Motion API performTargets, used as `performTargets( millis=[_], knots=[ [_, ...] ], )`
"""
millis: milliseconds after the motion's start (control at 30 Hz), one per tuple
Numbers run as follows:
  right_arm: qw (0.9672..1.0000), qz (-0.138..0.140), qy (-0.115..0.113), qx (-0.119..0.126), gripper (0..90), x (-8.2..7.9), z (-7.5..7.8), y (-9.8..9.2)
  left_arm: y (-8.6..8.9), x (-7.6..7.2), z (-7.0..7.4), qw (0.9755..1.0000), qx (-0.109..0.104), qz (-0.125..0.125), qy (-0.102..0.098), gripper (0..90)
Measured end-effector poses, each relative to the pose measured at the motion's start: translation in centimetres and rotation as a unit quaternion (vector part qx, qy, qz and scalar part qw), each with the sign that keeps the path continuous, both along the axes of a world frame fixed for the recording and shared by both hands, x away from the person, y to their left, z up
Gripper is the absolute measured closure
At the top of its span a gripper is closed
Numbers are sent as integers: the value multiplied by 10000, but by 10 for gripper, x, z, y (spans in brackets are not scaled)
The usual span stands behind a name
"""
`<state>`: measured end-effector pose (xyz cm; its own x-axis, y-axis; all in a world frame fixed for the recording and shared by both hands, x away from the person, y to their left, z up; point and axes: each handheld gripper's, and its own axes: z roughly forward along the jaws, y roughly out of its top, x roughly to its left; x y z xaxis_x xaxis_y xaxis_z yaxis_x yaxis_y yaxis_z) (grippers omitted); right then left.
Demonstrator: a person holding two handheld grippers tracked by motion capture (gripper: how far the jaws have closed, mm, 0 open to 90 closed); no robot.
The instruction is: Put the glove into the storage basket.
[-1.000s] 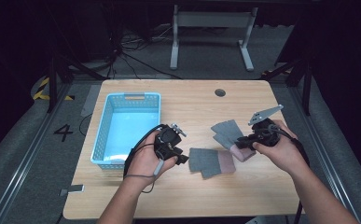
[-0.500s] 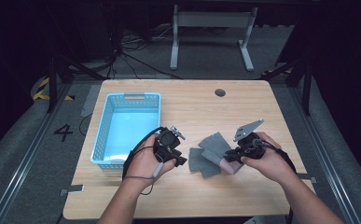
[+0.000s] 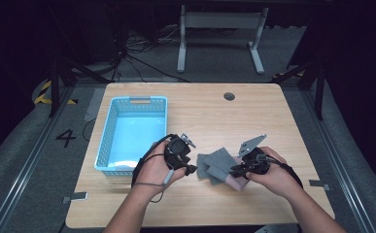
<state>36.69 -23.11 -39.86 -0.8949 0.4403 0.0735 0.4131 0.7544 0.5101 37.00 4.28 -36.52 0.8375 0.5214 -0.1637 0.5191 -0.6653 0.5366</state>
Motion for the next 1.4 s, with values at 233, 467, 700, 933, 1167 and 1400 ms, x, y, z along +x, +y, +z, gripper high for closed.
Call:
performTargets(
  millis=[233, 467, 700, 933, 1167, 1400],
  knots=[
    [10000, -17, 20, -10, 778, -5, -11, 3, -2, 3, -2, 9998, 78, 9, 168, 651],
    [9999, -161, 24, 0, 666, -9, -11, 3, -5, 4, -3, 9994, 138, -129, 300, 711],
    [9983, -527, -141, 222, 647, -13, 7, -18, -9, 5, -5, 9991, 221, -273, 233, 651],
    [9968, -764, -178, 123, 660, -16, 12, -37, -14, 7, -7, 9985, 233, -390, 314, 698],
    [9962, -864, -125, 13, 656, -20, 13, -45, -17, 9, -7, 9978, 149, -534, 371, 727],
    [9957, -922, -77, -91, 654, -23, 9, -50, -19, 13, -11, 9985, 74, -397, 357, 702]
  ],
)
